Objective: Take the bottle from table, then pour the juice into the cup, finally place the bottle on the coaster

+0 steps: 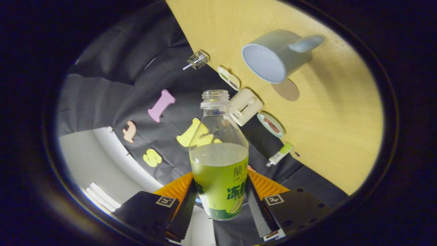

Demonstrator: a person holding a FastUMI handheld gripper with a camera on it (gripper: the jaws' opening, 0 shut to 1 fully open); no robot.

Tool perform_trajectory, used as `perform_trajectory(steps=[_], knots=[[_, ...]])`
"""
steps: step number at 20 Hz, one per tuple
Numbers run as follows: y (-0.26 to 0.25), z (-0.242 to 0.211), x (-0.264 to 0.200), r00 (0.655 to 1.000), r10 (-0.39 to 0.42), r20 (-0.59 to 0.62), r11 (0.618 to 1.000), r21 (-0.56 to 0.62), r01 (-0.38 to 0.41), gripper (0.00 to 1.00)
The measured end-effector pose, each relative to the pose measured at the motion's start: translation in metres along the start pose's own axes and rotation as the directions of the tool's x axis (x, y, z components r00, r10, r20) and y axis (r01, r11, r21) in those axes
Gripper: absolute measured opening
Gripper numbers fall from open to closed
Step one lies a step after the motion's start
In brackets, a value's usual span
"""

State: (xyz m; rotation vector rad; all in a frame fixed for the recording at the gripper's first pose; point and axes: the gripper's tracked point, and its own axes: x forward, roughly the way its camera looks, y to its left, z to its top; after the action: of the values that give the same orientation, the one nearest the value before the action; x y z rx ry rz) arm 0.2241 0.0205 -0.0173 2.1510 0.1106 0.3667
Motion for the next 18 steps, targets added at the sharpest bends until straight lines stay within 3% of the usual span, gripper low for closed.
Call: perform_trajectory(steps=[1, 3, 5, 9, 12, 18], knots=[[-0.013, 0.003, -0.002, 0.998, -0.064, 0.015, 0.996, -0.069, 0.065, 0.79], [-0.038, 0.013, -0.008, 0.981, -0.187, 0.051, 0.951, -0.241, 0.194, 0.79], [-0.056, 0.017, -0.015, 0.956, -0.288, 0.055, 0.873, -0.396, 0.286, 0.79], [-0.070, 0.044, -0.027, 0.916, -0.379, 0.130, 0.727, -0.571, 0.381, 0.79], [-0.061, 0.057, -0.030, 0.901, -0.394, 0.184, 0.568, -0.721, 0.396, 0.79], [-0.018, 0.077, -0.020, 0.893, -0.317, 0.320, 0.155, -0.911, 0.382, 0.80]])
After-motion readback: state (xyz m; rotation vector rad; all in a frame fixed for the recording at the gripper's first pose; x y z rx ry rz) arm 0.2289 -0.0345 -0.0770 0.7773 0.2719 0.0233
